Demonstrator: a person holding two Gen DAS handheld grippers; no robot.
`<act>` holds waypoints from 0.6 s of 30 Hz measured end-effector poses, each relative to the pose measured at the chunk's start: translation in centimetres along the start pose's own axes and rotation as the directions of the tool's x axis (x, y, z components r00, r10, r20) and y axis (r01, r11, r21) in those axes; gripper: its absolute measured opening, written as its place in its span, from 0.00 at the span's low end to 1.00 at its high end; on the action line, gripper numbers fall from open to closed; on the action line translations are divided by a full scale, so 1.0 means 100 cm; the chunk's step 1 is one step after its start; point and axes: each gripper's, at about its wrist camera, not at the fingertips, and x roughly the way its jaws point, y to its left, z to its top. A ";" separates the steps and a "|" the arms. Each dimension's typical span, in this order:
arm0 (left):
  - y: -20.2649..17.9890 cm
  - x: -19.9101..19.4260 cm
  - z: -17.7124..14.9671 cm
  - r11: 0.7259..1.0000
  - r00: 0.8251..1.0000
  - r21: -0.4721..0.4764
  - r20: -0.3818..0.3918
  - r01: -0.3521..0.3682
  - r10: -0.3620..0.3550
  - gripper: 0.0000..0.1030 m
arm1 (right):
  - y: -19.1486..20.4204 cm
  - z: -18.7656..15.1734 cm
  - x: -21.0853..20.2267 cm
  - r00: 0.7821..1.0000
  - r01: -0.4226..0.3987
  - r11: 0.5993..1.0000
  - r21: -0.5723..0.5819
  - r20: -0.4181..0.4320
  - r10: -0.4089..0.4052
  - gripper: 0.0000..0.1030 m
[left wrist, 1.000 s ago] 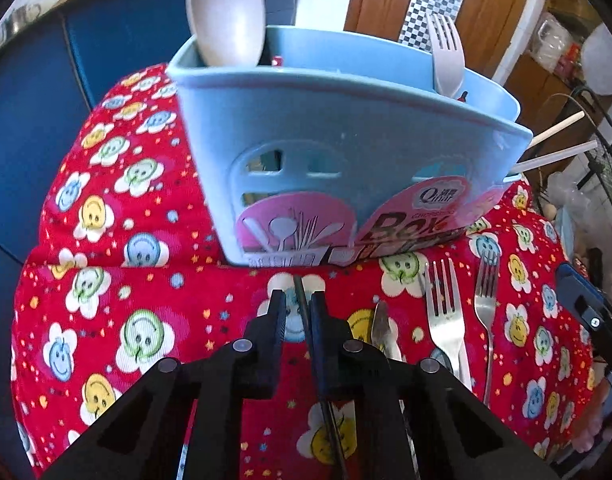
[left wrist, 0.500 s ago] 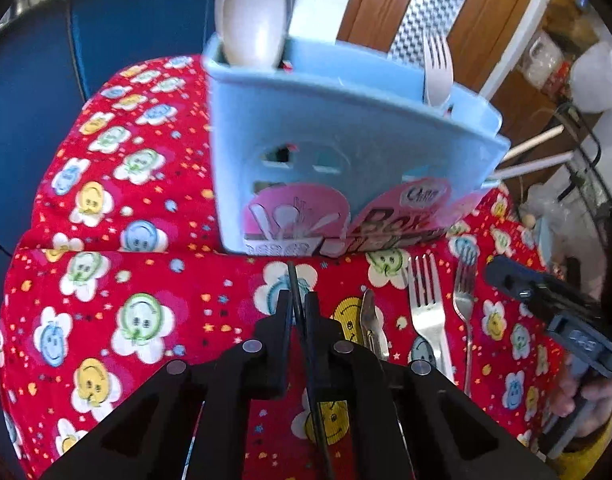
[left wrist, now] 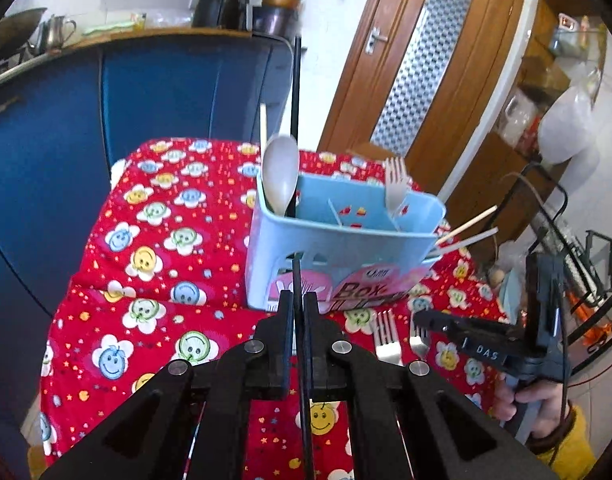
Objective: Organize utensils
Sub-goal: 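Grasp another black chopstick with the left tool while the right tool grasps a metal fork, then lift the chopstick and fork and lower them into the caddy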
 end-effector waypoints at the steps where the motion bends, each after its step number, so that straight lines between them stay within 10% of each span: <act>1: -0.001 -0.003 0.000 1.000 1.000 0.002 0.012 -0.001 0.001 0.04 | 0.003 -0.001 -0.006 1.000 0.000 1.000 -0.008 0.023 0.000 0.04; 18: -0.028 -0.081 0.014 0.998 0.955 0.058 0.298 -0.037 0.018 0.04 | 0.062 -0.005 -0.124 0.907 0.110 0.982 -0.156 0.419 -0.035 0.03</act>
